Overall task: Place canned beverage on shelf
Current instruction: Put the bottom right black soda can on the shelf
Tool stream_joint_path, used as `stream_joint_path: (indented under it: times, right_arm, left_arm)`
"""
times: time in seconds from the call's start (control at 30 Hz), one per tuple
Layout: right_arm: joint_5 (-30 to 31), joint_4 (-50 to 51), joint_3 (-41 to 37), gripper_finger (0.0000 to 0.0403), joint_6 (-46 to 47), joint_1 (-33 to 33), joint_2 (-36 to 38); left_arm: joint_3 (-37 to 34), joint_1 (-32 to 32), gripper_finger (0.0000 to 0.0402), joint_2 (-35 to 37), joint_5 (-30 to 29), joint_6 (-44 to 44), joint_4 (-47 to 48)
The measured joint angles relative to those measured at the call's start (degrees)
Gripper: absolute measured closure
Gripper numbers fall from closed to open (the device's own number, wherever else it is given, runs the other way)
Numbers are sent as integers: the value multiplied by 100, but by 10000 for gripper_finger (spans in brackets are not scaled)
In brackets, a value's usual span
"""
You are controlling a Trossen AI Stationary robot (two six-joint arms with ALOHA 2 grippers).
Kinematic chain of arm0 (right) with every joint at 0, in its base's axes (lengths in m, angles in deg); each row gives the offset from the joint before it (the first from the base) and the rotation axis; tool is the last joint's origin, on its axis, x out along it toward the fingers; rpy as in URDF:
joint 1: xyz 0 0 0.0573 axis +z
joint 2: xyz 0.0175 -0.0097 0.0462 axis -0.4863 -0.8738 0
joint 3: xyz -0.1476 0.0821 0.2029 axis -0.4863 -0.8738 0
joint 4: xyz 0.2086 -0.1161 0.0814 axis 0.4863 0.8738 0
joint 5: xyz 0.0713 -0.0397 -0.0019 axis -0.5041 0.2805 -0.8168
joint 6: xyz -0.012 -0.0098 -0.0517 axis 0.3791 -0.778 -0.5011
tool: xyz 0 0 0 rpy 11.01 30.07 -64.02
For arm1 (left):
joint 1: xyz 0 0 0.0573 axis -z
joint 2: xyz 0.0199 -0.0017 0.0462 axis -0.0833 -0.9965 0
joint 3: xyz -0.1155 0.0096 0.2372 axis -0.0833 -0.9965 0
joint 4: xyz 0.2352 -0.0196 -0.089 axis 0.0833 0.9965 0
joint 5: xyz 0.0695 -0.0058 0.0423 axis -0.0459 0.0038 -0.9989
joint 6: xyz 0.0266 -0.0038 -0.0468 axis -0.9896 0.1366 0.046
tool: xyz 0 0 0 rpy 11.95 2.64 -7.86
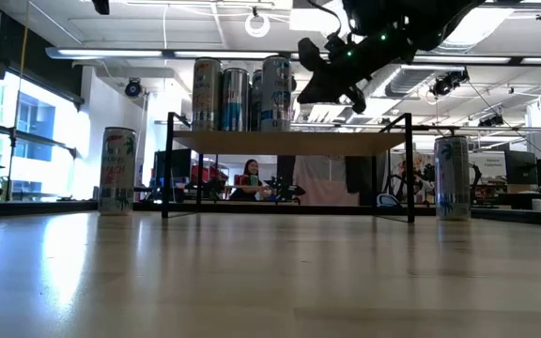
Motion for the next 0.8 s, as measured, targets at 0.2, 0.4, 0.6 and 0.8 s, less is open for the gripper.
stream_joint_path:
  times: [0.2, 0.4, 0.6, 0.8]
  right_arm:
    - [-157, -181, -2, 403, 192, 10, -162]
    - [-208, -233, -2, 403, 233, 122, -194]
    - [-213, -224, -2, 403, 369, 147, -194]
    - [-192, -224, -2, 403, 369, 254, -194]
  left_arm:
    - [0, -29, 401, -2, -54, 44, -1]
    - [0, -29, 402, -2, -92, 45, 1]
    - [0, -29, 401, -2, -92, 45, -1]
    - [0, -29, 401, -2, -99, 44, -12]
